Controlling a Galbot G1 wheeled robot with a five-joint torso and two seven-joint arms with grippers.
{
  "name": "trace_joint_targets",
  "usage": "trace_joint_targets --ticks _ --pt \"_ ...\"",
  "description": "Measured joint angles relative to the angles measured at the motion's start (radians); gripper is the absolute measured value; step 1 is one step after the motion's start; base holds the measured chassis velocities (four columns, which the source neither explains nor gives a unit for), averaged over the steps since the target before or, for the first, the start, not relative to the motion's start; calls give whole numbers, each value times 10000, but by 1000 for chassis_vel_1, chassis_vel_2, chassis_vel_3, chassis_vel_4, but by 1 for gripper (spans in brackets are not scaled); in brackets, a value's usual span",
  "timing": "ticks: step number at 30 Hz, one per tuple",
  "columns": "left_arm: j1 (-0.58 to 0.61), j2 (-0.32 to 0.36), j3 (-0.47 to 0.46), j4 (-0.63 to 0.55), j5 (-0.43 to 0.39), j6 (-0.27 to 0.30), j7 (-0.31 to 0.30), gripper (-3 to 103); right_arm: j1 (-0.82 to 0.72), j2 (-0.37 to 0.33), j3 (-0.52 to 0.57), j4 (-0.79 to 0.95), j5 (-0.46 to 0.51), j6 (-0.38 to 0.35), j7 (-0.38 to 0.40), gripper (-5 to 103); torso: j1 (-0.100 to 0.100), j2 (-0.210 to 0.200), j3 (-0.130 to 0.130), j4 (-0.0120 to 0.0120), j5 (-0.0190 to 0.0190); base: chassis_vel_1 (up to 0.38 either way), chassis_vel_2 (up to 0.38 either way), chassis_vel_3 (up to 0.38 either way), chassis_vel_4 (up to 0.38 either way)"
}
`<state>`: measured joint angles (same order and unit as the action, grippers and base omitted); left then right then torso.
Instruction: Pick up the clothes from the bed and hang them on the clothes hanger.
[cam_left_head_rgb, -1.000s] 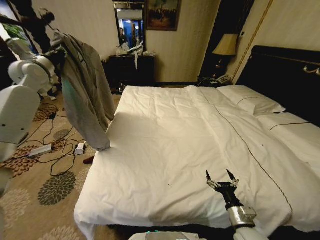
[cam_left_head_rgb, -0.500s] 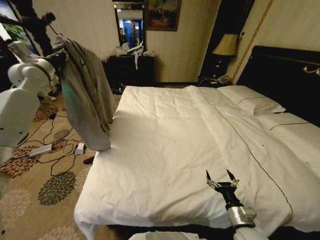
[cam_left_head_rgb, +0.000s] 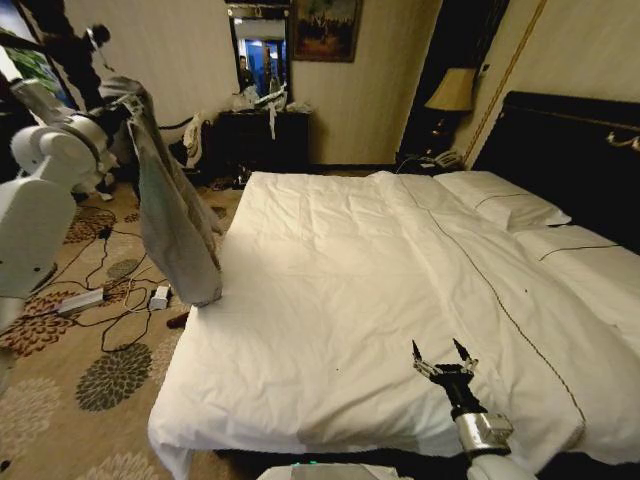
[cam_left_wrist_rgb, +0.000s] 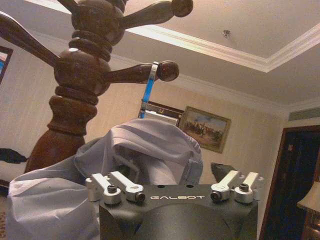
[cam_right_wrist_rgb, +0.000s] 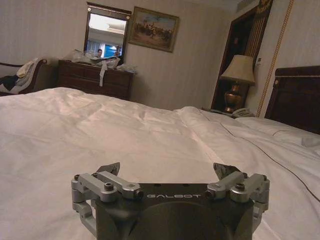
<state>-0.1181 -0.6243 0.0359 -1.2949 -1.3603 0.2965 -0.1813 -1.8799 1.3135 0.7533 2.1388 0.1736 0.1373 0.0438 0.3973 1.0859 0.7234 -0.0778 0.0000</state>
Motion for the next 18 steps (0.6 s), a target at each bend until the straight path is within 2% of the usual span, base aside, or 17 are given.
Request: trace_joint_targets --ticks 1,3,12,18 --pt "81 68 -51 -116 -6 8 -7 97 0 0 0 0 0 0 0 100 0 0 0 1 0 0 0 0 0" --pt "256 197 -150 -326 -12 19 -31 100 0 0 0 0 0 0 0 100 0 0 0 0 0 0 0 0 0" --pt "714 615 -360 -872 -85 23 -88 100 0 0 0 0 0 0 -1 100 0 0 0 0 0 0 0 0 0" --pt "1362 985 -759 -1633 -219 -48 -163 100 0 0 0 0 0 0 0 100 0 -1 0 0 -2 0 0 0 0"
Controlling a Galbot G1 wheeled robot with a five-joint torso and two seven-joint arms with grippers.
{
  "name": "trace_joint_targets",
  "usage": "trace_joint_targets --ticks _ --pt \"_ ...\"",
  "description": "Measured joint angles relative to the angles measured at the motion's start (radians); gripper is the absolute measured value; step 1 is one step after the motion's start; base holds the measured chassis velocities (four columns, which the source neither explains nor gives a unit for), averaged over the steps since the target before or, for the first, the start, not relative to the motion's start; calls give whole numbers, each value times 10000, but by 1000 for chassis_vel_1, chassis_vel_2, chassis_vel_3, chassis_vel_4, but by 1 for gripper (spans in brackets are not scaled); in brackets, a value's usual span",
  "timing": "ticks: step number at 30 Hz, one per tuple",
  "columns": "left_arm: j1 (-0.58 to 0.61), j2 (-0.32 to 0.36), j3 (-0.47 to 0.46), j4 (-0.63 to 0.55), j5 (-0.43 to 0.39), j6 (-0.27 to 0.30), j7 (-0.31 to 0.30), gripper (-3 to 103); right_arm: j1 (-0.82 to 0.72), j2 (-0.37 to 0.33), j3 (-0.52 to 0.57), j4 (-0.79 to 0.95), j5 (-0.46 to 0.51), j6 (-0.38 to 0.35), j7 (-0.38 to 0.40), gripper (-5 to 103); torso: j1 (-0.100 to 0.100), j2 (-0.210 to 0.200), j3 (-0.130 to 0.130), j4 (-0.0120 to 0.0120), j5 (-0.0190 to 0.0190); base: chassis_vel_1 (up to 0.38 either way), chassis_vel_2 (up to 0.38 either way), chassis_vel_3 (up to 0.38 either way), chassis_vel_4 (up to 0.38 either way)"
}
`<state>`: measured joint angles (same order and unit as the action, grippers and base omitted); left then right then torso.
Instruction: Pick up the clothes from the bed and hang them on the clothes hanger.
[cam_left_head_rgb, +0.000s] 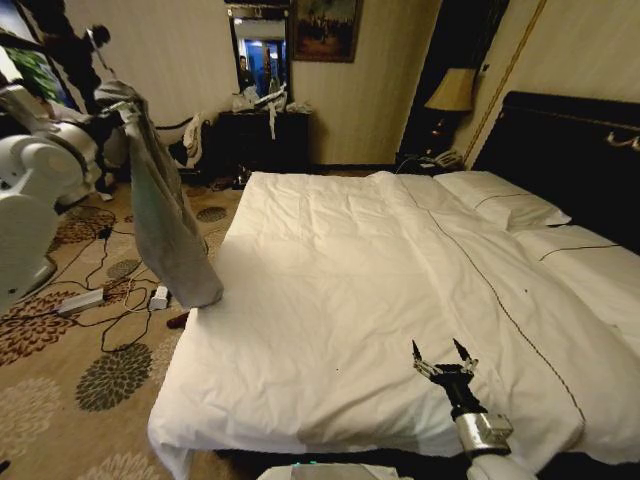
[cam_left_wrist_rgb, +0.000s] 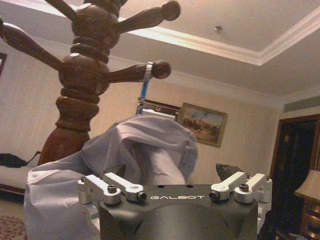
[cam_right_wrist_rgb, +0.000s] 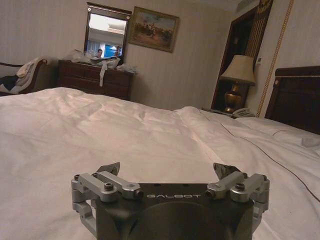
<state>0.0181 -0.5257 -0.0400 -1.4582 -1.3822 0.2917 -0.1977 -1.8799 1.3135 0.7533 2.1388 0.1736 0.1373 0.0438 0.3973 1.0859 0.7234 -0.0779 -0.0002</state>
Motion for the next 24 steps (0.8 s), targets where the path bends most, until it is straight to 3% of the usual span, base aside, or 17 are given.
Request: trace_joint_targets --ticks 8,16,20,23,24 --pt "640 773 -418 -1368 -240 -273 309 100 0 0 0 0 0 0 -1 100 -1 -1 0 0 4 0 0 0 0" --pt "2585 1702 -1453 -3522 -321 -841 622 100 1 0 0 0 0 0 0 100 -1 0 0 -2 4 0 0 0 0" --pt "3968 1564 -2164 -4301 -17 -1069 572 100 1 0 0 0 0 0 -1 100 -2 0 -1 3 7 0 0 0 0" --pt "5455 921 -2585 -4591 596 -1322 477 100 1 -1 -2 0 0 -1 -1 100 0 -1 2 -6 -3 0 0 0 0" --pt "5455 921 -2585 -4591 596 -1322 477 100 1 -1 -2 0 0 -1 -1 100 0 -1 2 -6 -3 0 0 0 0"
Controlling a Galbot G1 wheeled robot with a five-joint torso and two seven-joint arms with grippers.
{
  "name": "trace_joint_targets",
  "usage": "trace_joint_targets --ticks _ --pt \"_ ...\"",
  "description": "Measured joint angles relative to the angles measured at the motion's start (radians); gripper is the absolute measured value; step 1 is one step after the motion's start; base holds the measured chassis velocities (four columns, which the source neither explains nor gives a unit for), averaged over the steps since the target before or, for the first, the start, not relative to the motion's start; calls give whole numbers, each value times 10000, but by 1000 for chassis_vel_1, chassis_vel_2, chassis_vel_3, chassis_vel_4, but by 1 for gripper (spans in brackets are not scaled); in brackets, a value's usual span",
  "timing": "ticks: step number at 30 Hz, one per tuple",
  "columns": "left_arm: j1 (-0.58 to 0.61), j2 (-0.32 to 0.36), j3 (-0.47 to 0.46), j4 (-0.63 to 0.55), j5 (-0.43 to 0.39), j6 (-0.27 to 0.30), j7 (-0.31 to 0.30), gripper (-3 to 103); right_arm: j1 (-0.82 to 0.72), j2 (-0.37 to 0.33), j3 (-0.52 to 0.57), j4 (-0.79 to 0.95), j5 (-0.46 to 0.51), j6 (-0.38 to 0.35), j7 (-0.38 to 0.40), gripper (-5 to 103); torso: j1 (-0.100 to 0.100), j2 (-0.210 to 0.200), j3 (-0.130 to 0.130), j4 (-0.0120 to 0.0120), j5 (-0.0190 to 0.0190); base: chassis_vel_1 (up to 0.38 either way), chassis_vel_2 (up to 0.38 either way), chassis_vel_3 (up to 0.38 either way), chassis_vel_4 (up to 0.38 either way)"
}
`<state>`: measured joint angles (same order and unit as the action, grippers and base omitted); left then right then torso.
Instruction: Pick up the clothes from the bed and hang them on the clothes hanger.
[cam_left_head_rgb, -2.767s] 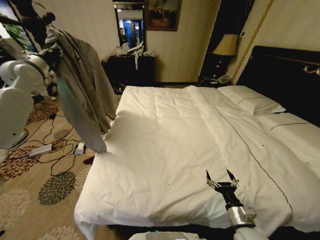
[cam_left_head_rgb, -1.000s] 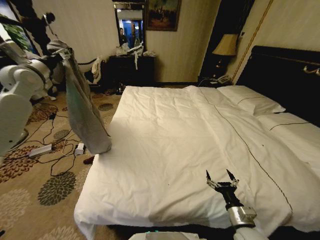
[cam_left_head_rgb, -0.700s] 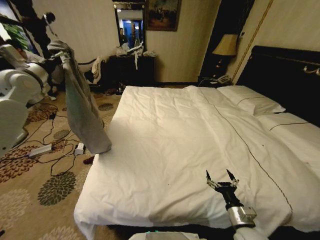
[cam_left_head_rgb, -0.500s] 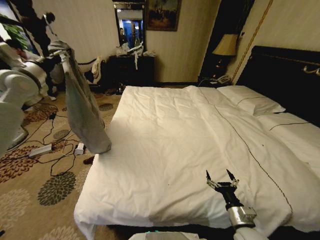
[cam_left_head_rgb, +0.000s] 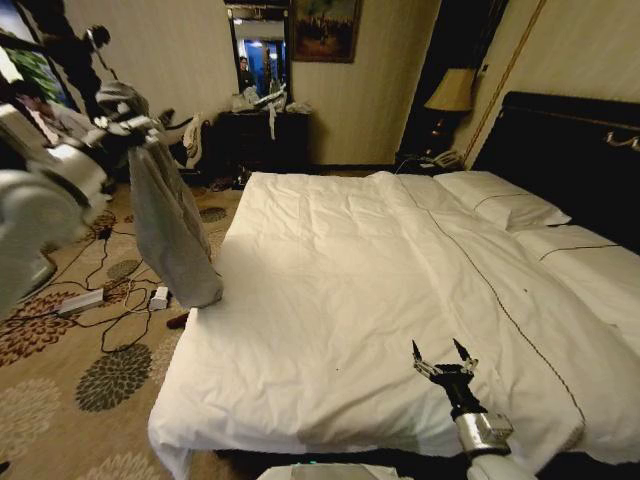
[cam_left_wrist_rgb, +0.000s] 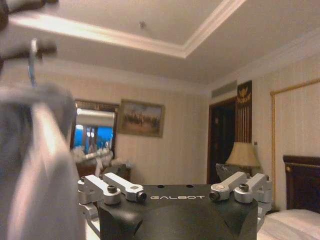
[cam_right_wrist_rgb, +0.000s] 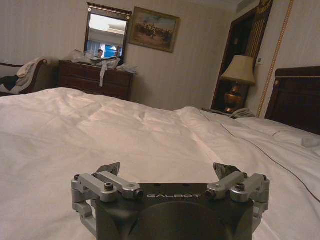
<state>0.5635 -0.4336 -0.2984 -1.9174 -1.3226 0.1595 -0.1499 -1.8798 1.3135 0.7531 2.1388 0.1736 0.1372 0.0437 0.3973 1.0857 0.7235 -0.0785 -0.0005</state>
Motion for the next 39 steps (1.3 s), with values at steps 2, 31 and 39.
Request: trace_joint_targets --ticks 2,31,39 --pt "1205 -351 -681 -322 292 -137 5 100 -1 0 1 0 0 0 0 100 2 -1 0 0 6 0 0 0 0" --pt "13235 -7263 -4982 -3050 8223 -4197 3009 100 0 0 1 0 0 0 0 100 -2 1 -3 8 8 0 0 0 0" --pt "13822 -7947 -4980 -3168 8592 -4707 3213 100 0 0 1 0 0 0 0 100 -2 1 -3 7 6 0 0 0 0"
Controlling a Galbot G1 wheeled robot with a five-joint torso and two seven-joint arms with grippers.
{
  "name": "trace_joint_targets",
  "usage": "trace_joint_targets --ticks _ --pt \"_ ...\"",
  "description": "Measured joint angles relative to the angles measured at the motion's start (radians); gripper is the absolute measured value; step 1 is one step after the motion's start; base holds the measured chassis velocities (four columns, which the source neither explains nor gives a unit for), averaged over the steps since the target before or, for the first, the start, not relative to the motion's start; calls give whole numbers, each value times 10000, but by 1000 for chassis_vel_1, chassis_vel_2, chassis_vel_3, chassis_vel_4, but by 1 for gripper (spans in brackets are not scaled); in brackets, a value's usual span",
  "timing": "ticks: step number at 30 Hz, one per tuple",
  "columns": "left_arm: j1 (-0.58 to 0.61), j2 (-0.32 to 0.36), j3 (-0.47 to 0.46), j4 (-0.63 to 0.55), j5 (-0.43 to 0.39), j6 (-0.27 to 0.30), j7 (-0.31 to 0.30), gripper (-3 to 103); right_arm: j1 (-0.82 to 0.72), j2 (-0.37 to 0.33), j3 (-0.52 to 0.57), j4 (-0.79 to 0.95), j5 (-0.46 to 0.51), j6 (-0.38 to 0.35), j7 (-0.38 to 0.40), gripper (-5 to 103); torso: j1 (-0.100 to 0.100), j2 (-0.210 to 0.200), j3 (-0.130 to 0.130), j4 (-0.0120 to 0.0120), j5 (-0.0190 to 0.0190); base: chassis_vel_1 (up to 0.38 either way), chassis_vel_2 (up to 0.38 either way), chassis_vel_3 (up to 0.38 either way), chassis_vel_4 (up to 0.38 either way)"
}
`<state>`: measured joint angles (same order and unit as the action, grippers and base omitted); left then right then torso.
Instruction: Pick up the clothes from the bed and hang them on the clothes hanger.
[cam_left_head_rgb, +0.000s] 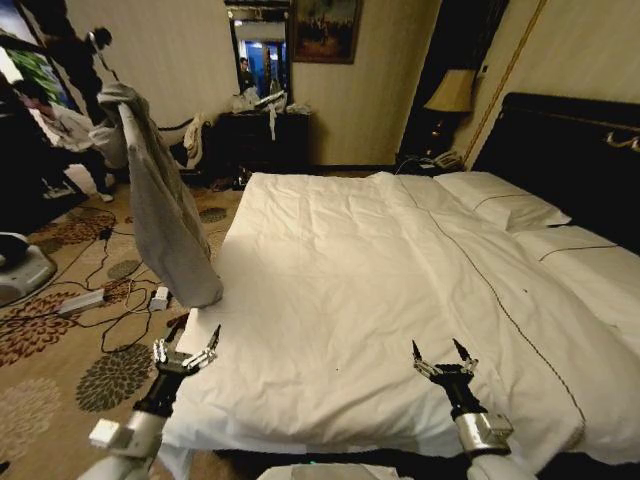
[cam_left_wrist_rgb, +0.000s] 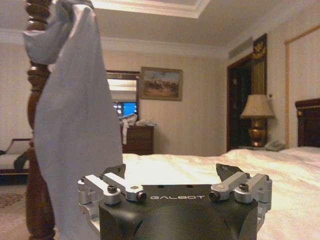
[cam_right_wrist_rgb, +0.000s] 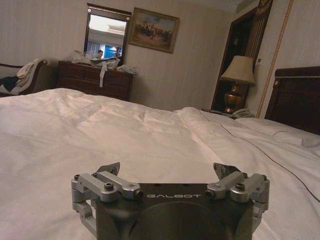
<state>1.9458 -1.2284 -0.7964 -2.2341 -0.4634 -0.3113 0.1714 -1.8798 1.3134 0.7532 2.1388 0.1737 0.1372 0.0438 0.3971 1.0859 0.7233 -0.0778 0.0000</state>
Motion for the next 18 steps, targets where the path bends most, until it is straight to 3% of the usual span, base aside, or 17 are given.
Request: trace_joint_targets --ticks 8,18 --pt "356 -228 96 44 115 -354 144 100 0 0 0 0 0 0 0 100 1 0 1 -1 0 0 0 0 0" --pt "413 -262 213 80 205 -359 97 100 0 0 0 0 0 0 0 100 1 0 1 -1 0 0 0 0 0"
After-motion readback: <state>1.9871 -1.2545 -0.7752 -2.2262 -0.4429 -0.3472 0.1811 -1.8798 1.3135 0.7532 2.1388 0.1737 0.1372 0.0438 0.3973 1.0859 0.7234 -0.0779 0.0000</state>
